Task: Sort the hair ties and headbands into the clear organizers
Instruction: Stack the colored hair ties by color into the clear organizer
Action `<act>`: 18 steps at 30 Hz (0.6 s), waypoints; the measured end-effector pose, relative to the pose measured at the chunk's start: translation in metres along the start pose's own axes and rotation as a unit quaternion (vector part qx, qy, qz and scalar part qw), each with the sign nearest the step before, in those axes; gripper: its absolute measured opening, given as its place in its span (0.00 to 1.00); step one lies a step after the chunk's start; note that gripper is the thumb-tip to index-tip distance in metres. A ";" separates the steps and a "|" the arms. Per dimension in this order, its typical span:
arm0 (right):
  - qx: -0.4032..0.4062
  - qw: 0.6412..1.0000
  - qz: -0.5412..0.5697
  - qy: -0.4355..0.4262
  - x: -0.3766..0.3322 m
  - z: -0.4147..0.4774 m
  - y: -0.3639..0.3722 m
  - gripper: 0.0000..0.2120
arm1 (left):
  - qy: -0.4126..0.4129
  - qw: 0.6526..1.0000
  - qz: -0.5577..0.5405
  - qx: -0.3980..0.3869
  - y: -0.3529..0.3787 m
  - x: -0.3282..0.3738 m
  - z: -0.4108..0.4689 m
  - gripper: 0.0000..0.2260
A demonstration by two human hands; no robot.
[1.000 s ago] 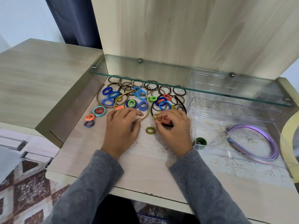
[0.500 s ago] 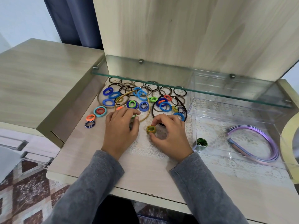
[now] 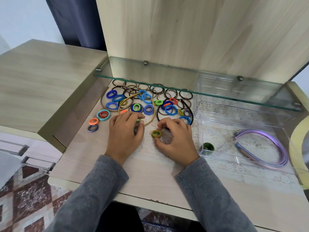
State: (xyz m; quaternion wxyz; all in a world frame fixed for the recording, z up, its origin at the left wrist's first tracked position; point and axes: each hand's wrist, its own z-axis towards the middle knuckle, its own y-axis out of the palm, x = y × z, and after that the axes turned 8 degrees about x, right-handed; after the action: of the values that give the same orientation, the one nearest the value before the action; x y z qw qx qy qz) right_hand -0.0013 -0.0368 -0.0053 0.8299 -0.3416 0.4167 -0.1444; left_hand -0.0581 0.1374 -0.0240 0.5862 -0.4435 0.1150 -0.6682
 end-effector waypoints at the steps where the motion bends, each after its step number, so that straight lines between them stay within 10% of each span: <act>1: -0.002 1.000 -0.004 -0.002 0.000 0.000 0.000 0.14 | -0.002 1.000 0.002 0.000 0.000 0.000 0.000 0.09; 18: 0.150 0.976 -0.132 0.081 0.008 0.015 0.010 0.19 | -0.111 0.992 0.057 0.035 -0.001 -0.002 0.010 0.15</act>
State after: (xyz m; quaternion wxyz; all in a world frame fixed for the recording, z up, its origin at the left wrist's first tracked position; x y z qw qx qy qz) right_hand 0.0149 -0.0269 -0.0107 0.8092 -0.2520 0.4072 -0.3405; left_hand -0.0519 0.1429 -0.0186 0.6479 -0.4865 0.0510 -0.5839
